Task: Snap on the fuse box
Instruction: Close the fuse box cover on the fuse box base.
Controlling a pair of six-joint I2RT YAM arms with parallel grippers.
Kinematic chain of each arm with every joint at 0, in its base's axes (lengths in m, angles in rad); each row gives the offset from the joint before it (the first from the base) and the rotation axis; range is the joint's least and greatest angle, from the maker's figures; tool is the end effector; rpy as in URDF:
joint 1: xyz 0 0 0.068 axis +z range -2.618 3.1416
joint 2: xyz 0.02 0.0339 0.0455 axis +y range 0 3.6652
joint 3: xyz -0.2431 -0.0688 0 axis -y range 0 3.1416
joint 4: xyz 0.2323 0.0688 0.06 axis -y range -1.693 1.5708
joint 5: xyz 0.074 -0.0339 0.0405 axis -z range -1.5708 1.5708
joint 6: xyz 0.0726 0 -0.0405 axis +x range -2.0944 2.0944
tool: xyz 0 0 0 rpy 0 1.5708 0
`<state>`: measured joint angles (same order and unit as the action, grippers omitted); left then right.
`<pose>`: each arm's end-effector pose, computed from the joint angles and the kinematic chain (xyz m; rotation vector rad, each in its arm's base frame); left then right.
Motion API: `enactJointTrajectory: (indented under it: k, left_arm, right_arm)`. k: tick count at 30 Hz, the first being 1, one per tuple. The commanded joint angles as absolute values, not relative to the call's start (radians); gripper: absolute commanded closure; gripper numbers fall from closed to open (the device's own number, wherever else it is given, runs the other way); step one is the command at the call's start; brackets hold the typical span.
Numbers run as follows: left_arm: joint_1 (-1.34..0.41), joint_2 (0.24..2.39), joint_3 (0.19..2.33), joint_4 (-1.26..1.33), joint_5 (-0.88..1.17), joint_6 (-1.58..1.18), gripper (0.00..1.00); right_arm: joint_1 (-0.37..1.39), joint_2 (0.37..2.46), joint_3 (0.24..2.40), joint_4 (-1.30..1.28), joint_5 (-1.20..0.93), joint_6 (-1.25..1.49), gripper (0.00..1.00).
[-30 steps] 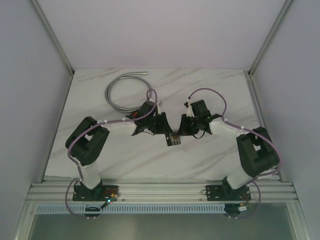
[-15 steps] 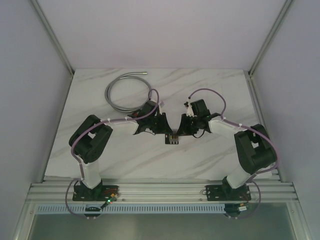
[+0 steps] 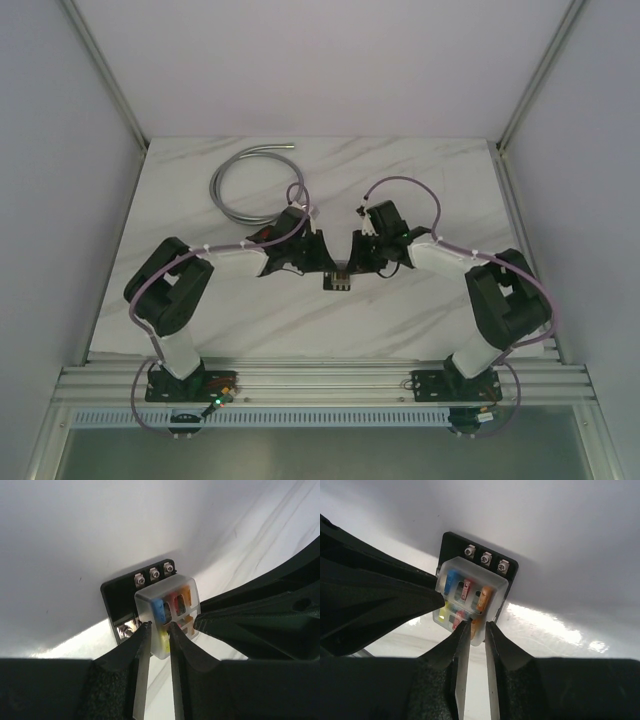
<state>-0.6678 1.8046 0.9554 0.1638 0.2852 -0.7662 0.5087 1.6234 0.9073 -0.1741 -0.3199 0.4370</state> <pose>0.2905 -0.2551 0.1243 0.0461 2.4592 -1.0301 0.2835 0.1842 0.1380 -0.2386 2.5602 0.7827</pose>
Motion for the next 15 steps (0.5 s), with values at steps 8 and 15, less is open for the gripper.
enactJointTrajectory:
  k: [8,15]
  left_arm:
    - [-0.677,1.646,0.911,-0.004,0.218,-0.748,0.56]
    - [-0.670,1.525,0.869,-0.005,0.181,-0.744,0.37]
  right_arm:
    - [0.571,1.516,0.894,-0.224,-0.280,0.426,0.63]
    - [0.570,1.412,0.862,-0.217,-0.145,0.426,0.45]
